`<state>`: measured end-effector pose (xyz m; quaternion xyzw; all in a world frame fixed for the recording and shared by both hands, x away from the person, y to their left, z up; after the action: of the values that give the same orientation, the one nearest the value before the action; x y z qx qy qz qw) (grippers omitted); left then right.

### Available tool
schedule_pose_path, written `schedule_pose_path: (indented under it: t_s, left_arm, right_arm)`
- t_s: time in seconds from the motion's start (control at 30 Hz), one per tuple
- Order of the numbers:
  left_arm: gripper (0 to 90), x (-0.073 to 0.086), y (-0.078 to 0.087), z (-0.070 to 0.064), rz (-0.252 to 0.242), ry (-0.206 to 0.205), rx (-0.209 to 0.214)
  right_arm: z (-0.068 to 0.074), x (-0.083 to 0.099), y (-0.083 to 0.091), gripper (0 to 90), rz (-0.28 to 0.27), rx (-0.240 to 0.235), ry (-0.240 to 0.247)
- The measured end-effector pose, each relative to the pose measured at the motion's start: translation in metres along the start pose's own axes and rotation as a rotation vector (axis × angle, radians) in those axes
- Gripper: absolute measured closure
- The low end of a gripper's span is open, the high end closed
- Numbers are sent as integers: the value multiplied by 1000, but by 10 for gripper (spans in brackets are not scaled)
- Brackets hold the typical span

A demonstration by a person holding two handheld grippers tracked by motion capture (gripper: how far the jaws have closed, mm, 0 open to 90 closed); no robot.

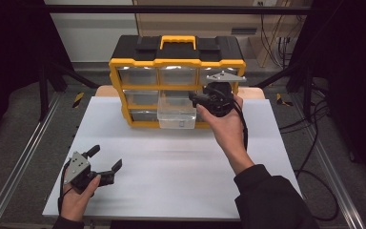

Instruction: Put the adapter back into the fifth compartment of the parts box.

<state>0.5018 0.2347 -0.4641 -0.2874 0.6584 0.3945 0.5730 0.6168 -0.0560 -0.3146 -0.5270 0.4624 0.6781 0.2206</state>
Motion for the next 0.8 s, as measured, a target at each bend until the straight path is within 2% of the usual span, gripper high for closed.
schedule_pose_path:
  t_s: [0.03,0.07,0.13,0.2,0.3,0.37,0.4,0.5,0.57,0.73,0.8]
  left_arm:
    - [26,0,0,0,0,0,0]
    - [26,0,0,0,1,0,0]
    - [26,1,0,1,3,-2,-3]
    - [25,1,0,2,2,0,-6]
    - [25,1,0,3,2,2,-7]
    - [25,1,0,3,2,3,-8]
    - [25,1,0,3,2,3,-7]
    - [25,1,0,2,4,0,-6]
    - [25,1,0,2,4,-1,-6]
    - [25,1,-1,2,4,2,-6]
    - [25,1,-1,2,5,1,-5]
  right_arm:
    - [0,0,0,409,0,0,0]
    - [-2,0,-1,345,-6,-14,-15]
    - [-2,0,-1,318,-4,-15,-14]
    - [-7,1,-1,215,-14,11,4]
    - [-11,1,0,133,-29,12,0]
    - [-12,1,0,112,-41,20,7]
    - [-16,1,0,97,-66,35,19]
    - [-20,1,1,109,-71,56,2]
    - [-22,1,2,99,-81,49,-10]
    - [-26,3,6,84,-104,37,9]
    - [-29,4,8,83,-114,34,2]
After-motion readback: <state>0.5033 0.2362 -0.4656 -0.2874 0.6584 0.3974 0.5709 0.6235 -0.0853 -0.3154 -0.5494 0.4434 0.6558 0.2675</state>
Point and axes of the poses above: each handheld gripper's, and its own axes: y roughly backward along the jaws, x roughly out of its underside, z roughly to its left, the point moved 10 cm from there along -y, roughly forward along the jaws, and after that the axes turned 4 degrees about y, right-handed, at the moved point
